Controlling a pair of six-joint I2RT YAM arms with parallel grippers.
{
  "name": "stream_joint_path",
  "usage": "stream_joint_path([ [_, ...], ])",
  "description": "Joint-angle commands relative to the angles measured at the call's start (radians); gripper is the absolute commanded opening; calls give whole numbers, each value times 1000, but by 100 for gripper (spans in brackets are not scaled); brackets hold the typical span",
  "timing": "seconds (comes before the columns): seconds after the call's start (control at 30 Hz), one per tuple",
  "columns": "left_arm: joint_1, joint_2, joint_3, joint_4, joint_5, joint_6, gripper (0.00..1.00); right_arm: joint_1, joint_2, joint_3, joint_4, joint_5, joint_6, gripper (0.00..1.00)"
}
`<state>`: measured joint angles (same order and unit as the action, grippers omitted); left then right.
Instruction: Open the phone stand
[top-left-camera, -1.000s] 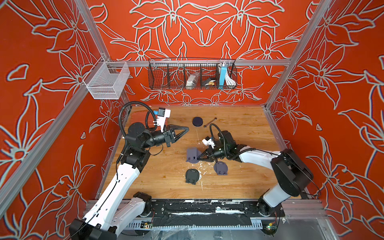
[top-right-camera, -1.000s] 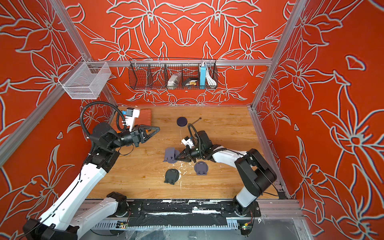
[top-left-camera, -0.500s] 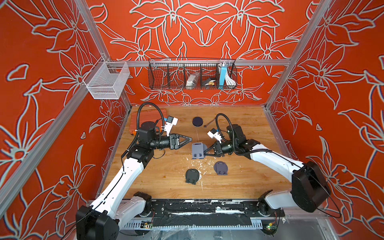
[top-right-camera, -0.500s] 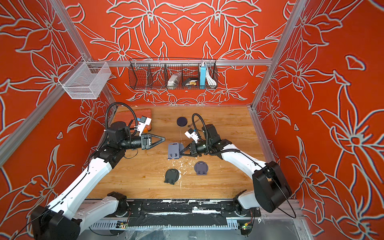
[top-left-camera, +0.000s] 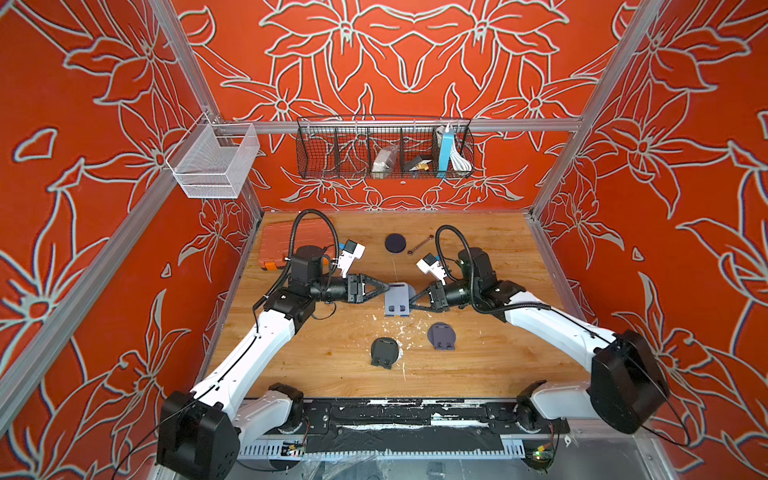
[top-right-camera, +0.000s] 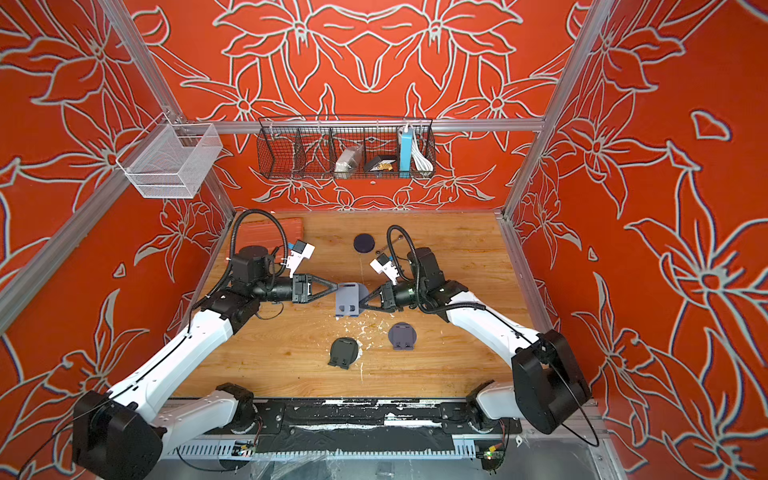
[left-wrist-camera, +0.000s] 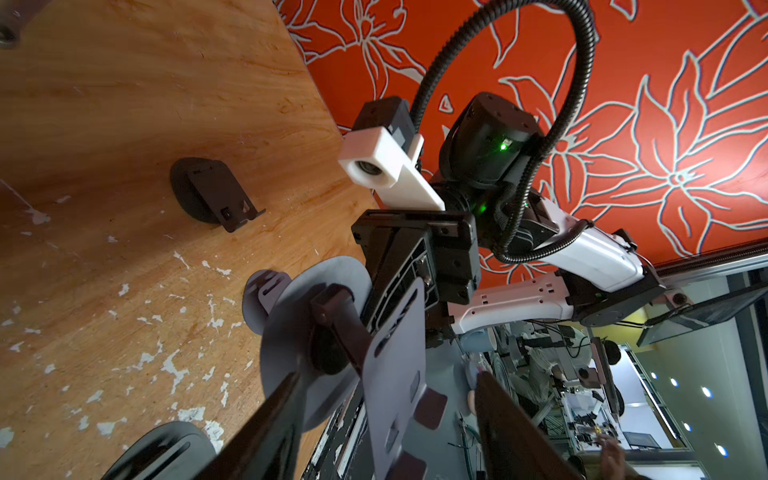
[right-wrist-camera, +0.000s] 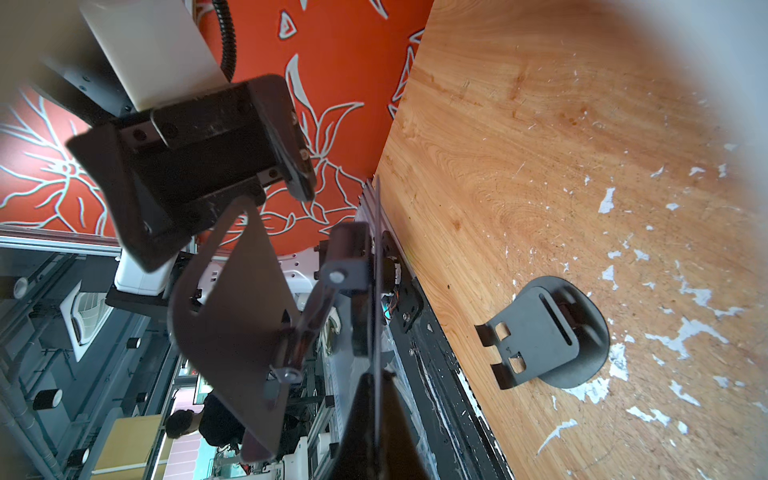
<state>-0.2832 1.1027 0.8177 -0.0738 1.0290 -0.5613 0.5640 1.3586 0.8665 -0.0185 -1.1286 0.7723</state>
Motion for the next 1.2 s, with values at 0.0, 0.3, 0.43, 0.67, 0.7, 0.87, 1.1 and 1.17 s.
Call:
stream_joint_path([
  [0.0, -26, 19, 0, 27, -7, 15, 64, 10, 0, 0, 59, -31, 15, 0],
  [0.3, -42, 52, 12, 87, -17, 5, 59, 31, 16, 1, 75, -30, 19, 0],
  [0.43, -43, 70, 44, 79, -18, 24, 56, 37, 21, -1, 84, -34, 25, 0],
  [0.67, -59, 93, 67, 62, 28, 45, 37, 40, 24, -3, 88, -33, 31, 0],
  [0.7, -63, 96, 66, 57, 34, 46, 34, 42, 29, -3, 95, -36, 35, 0],
  [0.87, -76, 106, 62, 38, 60, 52, 24, 40, 35, 3, 118, -42, 52, 0],
  [1.1, -93, 99, 42, 57, 85, 37, 19, 41, 40, 19, 122, -44, 64, 0],
  [1.17, -94, 99, 41, 62, 101, 32, 20, 41, 42, 17, 137, -46, 76, 0],
])
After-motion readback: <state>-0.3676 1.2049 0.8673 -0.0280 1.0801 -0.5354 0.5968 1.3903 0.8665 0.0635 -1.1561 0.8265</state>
